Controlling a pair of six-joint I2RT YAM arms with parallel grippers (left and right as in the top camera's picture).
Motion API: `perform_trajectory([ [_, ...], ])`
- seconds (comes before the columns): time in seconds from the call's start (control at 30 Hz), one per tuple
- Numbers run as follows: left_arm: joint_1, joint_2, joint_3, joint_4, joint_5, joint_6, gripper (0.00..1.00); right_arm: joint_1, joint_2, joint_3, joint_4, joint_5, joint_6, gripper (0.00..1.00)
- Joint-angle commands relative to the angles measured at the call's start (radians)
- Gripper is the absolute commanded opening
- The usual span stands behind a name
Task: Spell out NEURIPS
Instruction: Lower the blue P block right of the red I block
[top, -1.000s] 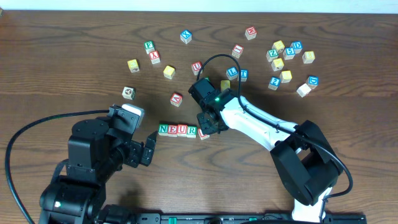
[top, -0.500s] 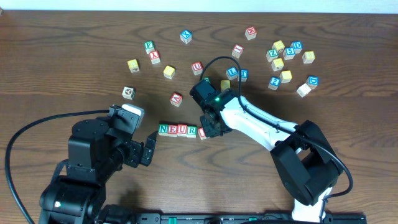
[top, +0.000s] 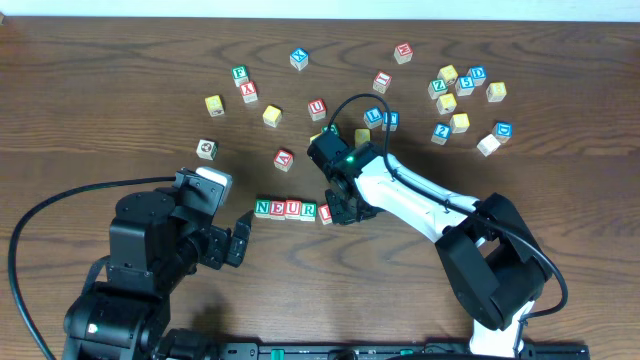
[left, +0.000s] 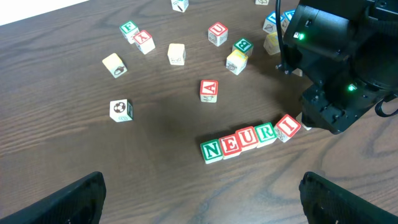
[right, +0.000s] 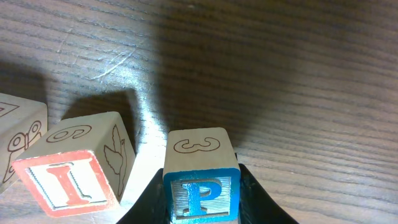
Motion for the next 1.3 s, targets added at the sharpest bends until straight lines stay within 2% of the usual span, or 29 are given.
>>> perform_trajectory([
  [0.0,0.005,-0.003,0.016,0.000,0.005,0.006,0.98,0.008,0.000,-0.006,-0.002,-0.034,0.035,0.01],
  [0.43,0.005,-0.003,0.016,0.000,0.005,0.006,0.98,0.056,0.000,-0.006,0.066,-0.040,0.109,0.01],
  [1.27,0.005,-0.003,0.016,0.000,0.005,0.006,0.98,0.055,0.000,-0.006,0.089,0.038,0.116,0.01],
])
